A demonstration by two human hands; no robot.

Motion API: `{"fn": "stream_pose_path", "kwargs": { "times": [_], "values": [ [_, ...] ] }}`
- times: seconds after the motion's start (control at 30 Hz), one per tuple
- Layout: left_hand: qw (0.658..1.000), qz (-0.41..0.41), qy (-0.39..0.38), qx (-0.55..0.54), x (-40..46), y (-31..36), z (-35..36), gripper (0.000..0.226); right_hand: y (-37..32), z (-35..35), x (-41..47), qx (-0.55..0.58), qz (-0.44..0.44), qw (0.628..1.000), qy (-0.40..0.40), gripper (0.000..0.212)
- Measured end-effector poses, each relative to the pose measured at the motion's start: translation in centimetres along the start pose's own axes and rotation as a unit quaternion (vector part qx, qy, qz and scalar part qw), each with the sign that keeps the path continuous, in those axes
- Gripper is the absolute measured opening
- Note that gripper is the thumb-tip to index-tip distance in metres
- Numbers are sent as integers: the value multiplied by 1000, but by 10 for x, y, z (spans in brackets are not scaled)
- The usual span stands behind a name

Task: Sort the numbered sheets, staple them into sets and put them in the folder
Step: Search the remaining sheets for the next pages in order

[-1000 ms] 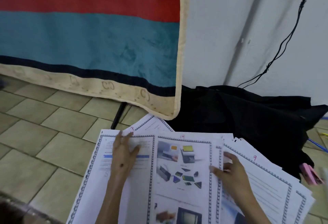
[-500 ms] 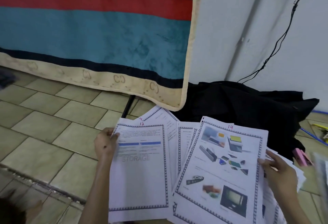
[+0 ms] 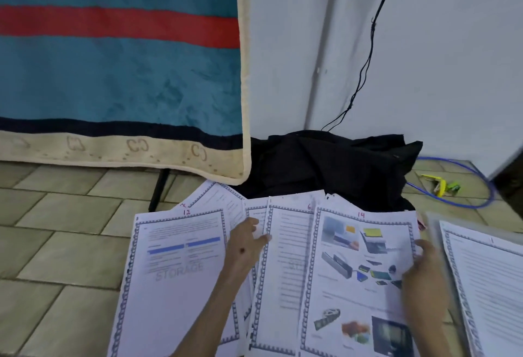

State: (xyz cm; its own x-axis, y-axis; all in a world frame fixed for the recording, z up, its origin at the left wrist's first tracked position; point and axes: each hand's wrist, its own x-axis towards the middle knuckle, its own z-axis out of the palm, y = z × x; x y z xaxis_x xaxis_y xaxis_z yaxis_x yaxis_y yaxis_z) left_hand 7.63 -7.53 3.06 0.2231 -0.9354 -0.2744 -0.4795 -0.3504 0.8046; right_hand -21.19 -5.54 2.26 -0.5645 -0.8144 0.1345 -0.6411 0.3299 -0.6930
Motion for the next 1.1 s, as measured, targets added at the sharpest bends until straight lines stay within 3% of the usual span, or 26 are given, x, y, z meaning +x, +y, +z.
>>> {"fn": "stream_pose_path", "kwargs": {
  "times": [0.13, 0.23, 0.27, 0.33, 0.43, 0.6, 0.7, 0.77, 0.83, 0.9, 0.93, 1.03, 1.1],
  "values": [
    [975, 59, 78, 201, -10, -10, 4, 49, -1, 7, 5, -185, -32, 982, -16, 44],
    [963, 34, 109, 244, -19, -34, -10, 52, -33, 31, -21, -172, -140, 975, -7, 30],
    [962, 16, 101, 252, -22, -45, -15, 54, -48, 42, -36, -156, -204, 966, -42, 37],
    [961, -15, 84, 261, -26, -67, -25, 59, -72, 64, -75, -142, -302, 927, -173, 72],
    [954, -19, 91, 284, -29, -92, -42, 62, -74, 89, -110, -179, -305, 883, -308, 92],
    [950, -1, 123, 286, -28, -98, -56, 56, -75, 98, -114, -216, -298, 879, -305, 100],
    [968, 66, 169, 173, -25, -65, -37, 40, -86, 98, -113, -90, -258, 891, -363, 91],
    [992, 49, 112, 42, -23, -39, -25, 39, -91, 93, -112, 70, -185, 906, -375, 77],
    [999, -3, 37, -34, -16, -24, -13, 53, -93, 85, -109, 197, -107, 911, -345, 52],
    [997, -42, 6, -62, -7, -16, -3, 59, -93, 80, -108, 262, -63, 911, -312, 41],
    [997, -50, 5, -67, -3, -14, 0, 50, -90, 80, -107, 279, -57, 910, -302, 37],
    [996, -33, 41, -76, 1, -11, 4, 4, -83, 85, -102, 320, -32, 900, -294, 45],
    [996, -13, 80, -34, 2, -11, 2, 10, -78, 89, -96, 360, -3, 884, -298, 58]
  ]
}}
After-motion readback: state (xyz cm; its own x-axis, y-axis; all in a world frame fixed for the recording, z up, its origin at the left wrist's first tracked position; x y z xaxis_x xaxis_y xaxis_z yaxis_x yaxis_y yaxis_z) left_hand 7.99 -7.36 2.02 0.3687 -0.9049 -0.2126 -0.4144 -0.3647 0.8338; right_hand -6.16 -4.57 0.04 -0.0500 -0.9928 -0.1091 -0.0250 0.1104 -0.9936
